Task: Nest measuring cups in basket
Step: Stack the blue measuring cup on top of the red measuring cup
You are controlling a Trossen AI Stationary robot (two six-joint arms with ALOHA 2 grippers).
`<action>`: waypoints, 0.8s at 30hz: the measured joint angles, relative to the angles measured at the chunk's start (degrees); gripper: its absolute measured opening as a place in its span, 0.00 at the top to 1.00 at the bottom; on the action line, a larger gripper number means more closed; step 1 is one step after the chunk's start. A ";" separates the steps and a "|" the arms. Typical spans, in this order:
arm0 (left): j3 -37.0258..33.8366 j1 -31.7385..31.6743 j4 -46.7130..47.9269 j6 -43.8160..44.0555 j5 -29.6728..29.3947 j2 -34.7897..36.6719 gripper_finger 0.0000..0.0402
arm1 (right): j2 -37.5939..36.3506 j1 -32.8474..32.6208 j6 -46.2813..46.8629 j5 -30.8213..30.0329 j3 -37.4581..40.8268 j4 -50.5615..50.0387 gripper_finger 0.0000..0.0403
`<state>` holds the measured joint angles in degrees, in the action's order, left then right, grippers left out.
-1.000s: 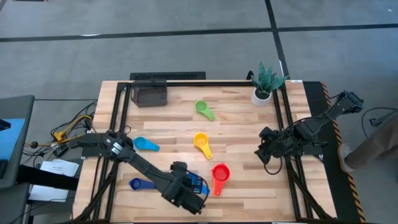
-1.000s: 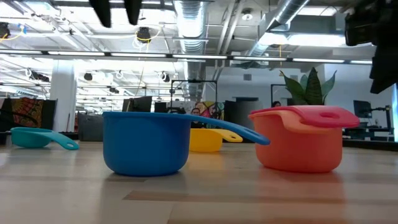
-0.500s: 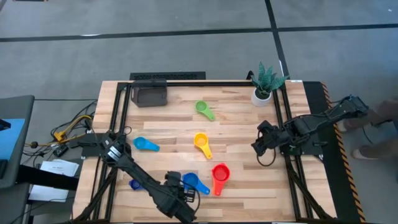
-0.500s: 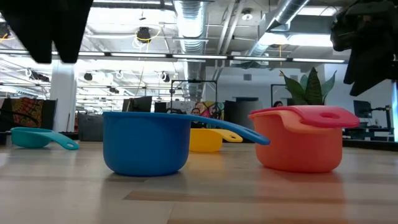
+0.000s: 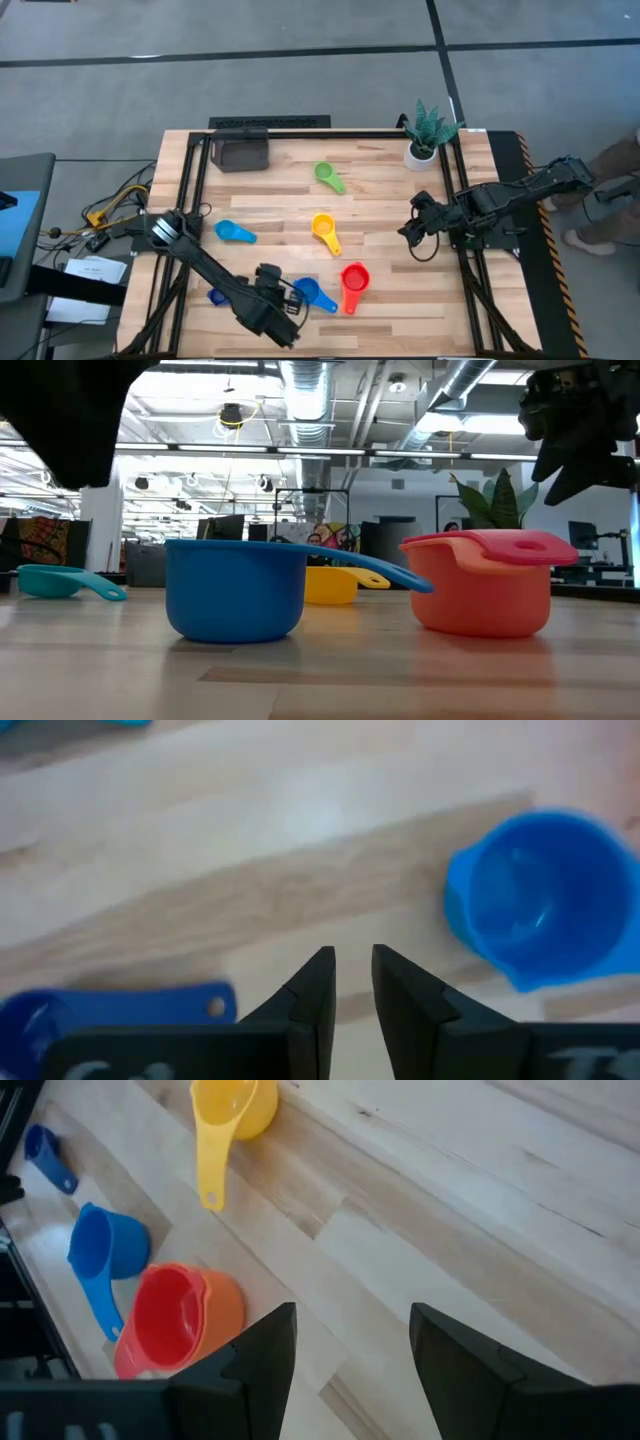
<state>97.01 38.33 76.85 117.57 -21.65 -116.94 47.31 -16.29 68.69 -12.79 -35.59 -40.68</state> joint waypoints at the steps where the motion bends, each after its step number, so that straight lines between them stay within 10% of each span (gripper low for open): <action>1: -2.24 0.00 -2.01 0.59 -1.06 1.62 0.86 | 0.00 0.15 0.01 0.48 0.00 0.01 0.46; 10: -12.09 -2.93 -25.11 -0.96 -4.61 5.25 0.78 | 0.00 0.34 0.07 0.73 0.00 -0.87 0.46; 24: -12.04 -6.47 -29.89 -3.25 1.05 4.79 0.50 | 0.00 0.73 0.20 -0.37 0.00 -1.85 0.46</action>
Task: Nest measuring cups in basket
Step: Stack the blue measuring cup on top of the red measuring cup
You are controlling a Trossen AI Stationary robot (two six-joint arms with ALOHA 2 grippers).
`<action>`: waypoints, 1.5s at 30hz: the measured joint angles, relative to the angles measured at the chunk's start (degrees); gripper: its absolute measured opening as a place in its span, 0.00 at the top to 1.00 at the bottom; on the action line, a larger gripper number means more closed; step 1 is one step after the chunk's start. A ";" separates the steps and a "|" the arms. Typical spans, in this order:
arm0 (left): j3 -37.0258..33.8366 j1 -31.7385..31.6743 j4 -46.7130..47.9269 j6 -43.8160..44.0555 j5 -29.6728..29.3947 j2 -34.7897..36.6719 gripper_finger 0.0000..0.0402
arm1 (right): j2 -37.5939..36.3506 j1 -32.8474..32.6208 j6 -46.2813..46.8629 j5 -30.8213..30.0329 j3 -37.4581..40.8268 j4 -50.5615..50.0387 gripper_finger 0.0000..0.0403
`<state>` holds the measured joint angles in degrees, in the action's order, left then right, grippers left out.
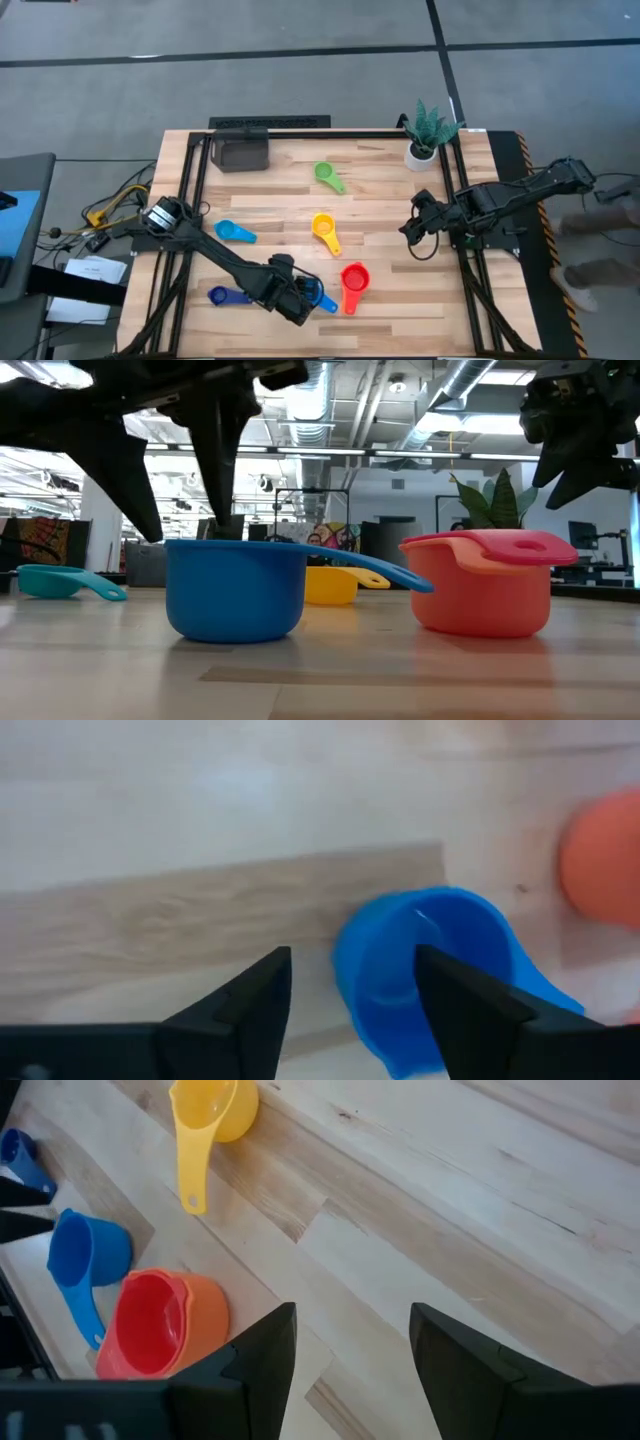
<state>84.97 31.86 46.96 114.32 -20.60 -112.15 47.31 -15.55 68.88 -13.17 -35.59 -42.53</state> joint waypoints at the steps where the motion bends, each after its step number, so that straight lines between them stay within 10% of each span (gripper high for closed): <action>1: 0.02 0.00 -0.80 -0.02 0.00 -0.26 0.50 | 0.00 -0.04 0.00 0.04 0.00 -0.23 0.46; 13: 0.00 1.20 -3.46 2.33 1.08 -3.45 0.60 | -0.02 -0.04 -0.35 1.29 0.00 -1.00 0.46; 28: 0.02 0.87 -3.87 -4.81 2.19 -4.28 0.98 | -0.02 -0.04 -0.37 1.62 0.00 -1.63 0.46; 45: 0.02 -5.93 -4.00 -33.50 6.94 -0.48 0.99 | -0.02 -0.04 -0.31 4.57 0.00 -1.61 0.46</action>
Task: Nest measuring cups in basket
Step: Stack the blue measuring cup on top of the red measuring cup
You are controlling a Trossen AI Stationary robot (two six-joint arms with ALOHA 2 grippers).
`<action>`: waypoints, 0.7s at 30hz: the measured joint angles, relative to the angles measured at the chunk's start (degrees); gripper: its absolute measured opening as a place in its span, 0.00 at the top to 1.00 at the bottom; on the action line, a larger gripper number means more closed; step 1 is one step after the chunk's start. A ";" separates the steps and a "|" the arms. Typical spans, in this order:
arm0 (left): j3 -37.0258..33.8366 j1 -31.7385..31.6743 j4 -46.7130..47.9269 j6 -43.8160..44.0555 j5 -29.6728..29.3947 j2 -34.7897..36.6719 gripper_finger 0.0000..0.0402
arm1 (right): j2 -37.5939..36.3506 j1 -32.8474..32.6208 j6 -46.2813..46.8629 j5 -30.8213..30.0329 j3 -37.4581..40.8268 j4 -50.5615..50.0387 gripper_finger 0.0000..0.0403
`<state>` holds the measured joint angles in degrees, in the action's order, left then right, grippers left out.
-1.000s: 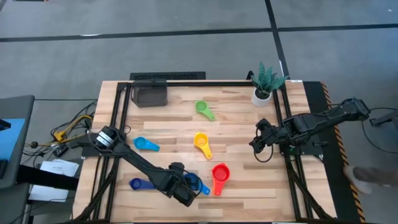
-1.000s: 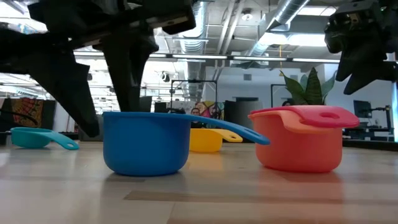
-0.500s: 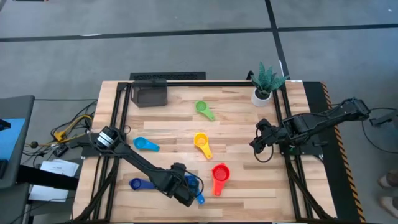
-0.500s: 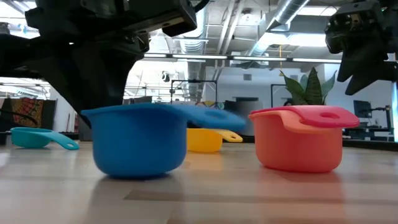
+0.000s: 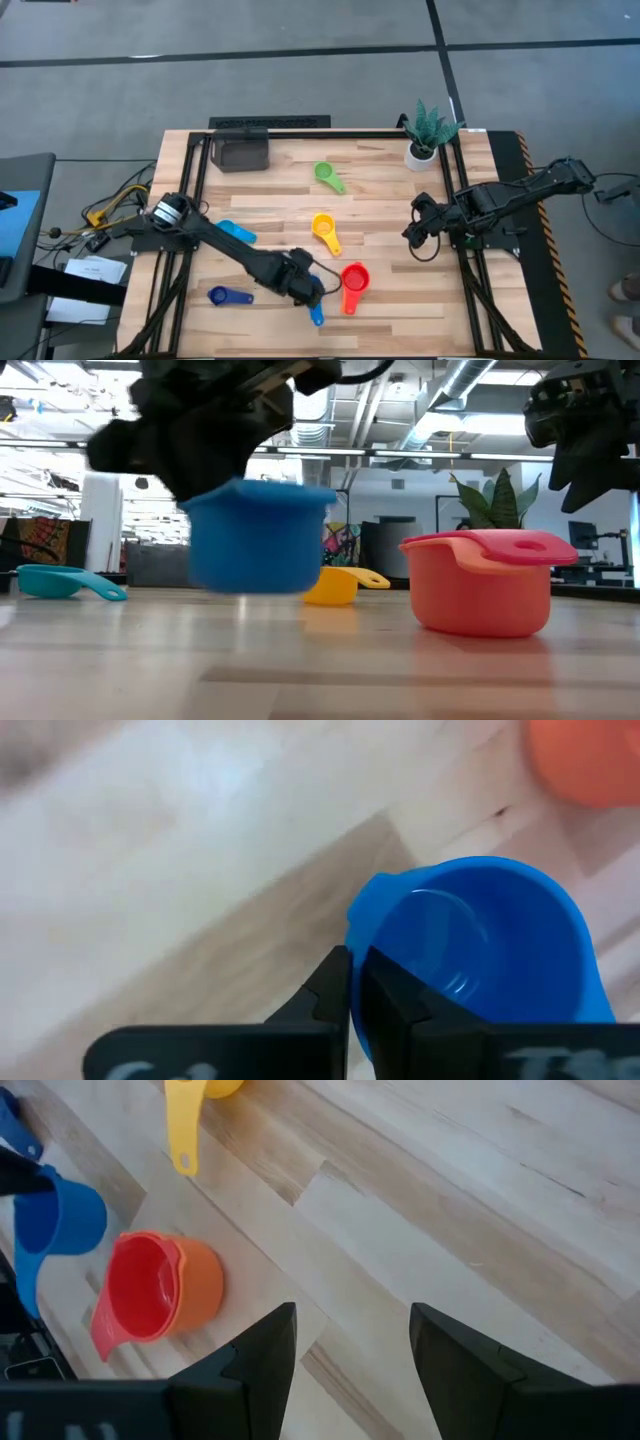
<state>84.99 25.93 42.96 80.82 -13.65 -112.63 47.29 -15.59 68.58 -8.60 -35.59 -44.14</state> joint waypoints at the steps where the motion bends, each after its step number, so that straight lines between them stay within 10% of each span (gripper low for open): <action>1: 0.00 -0.68 0.00 -2.40 0.45 0.49 0.99 | 0.00 0.00 -0.06 0.65 0.00 0.00 0.46; 21: 6.31 -14.99 -0.59 -37.04 8.43 4.27 0.99 | 0.02 -7.86 10.24 0.86 0.00 0.00 0.57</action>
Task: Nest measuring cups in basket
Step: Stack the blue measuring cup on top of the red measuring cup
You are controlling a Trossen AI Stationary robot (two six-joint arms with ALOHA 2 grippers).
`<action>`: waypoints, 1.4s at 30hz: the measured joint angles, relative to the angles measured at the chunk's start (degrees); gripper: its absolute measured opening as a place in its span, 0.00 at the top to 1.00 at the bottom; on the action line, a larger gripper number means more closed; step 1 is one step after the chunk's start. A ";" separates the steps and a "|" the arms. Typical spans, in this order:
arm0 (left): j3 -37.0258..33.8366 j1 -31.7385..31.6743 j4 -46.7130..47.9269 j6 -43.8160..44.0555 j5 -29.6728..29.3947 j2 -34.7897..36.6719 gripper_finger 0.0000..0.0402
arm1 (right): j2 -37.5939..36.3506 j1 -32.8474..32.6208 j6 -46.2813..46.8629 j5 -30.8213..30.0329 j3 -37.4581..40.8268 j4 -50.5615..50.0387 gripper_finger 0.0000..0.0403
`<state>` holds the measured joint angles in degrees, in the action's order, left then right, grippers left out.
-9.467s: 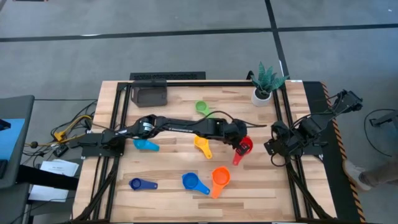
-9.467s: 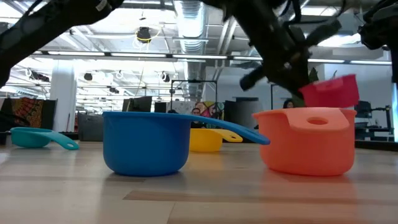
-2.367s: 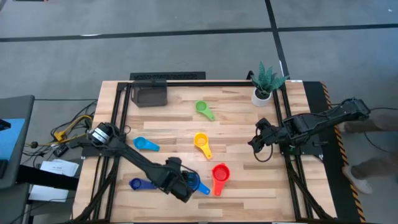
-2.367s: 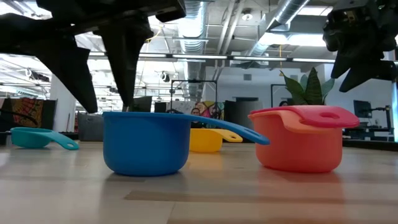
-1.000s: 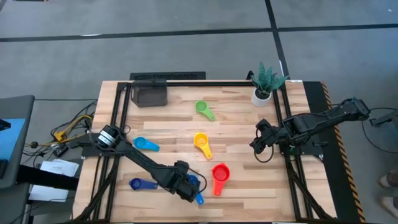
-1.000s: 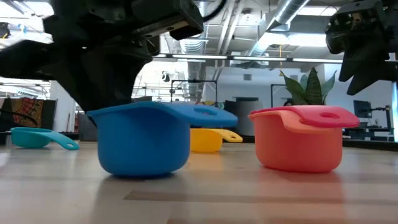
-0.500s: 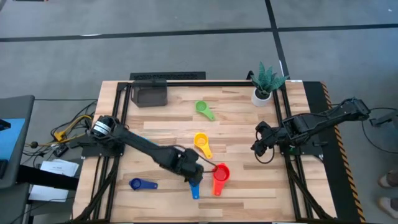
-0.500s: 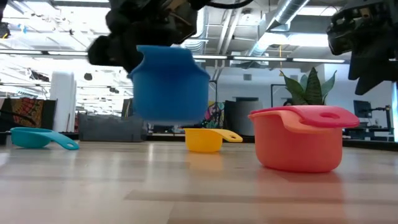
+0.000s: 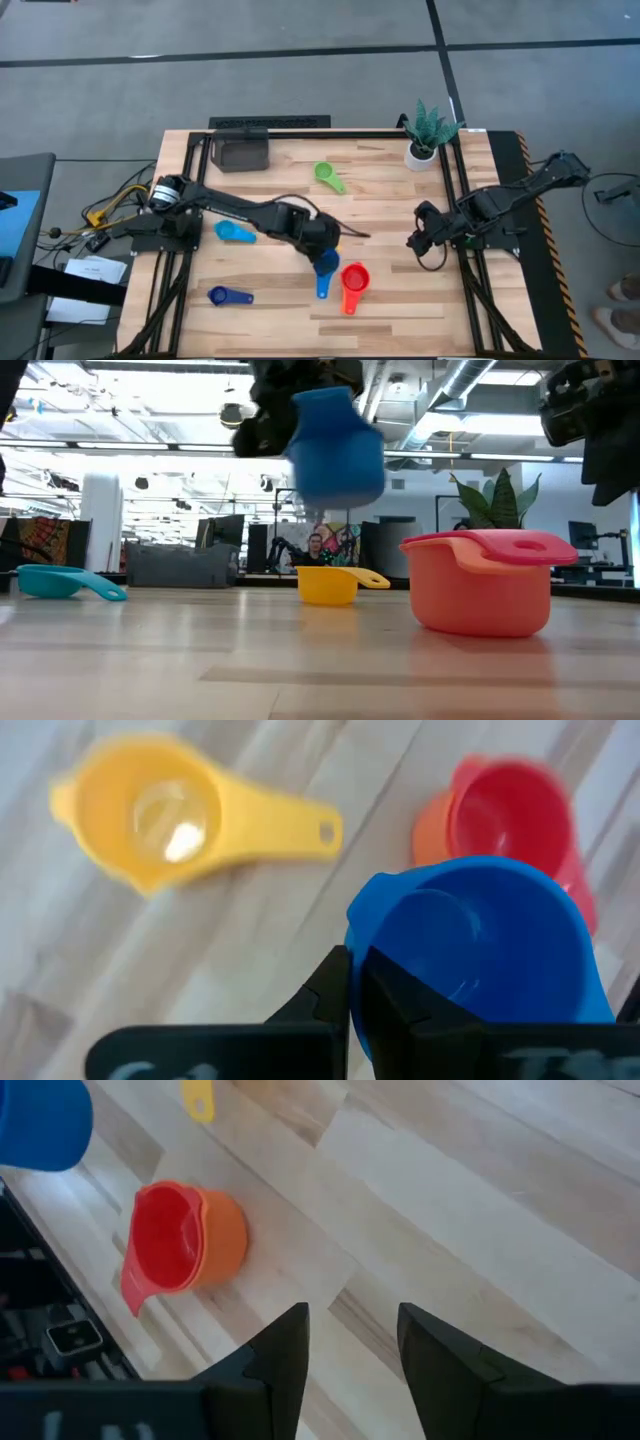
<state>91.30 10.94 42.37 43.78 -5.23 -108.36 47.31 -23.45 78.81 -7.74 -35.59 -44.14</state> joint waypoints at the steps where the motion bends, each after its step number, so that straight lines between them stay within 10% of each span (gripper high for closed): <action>1: 0.49 -0.50 -0.43 -0.85 -0.14 0.02 0.99 | 0.00 -0.70 0.98 -0.88 0.00 0.00 0.57; 10: 0.67 -1.81 -16.91 -1.67 -1.47 -1.94 0.99 | 0.00 -4.03 6.72 -4.47 0.00 -0.20 0.61; 42: 0.58 3.26 -22.09 1.86 -4.87 -9.99 0.99 | -0.04 -4.34 6.83 -4.80 0.00 -0.49 0.64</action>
<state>91.88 14.20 20.28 45.64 -10.10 -118.34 47.27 -27.79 85.65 -12.53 -35.59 -44.63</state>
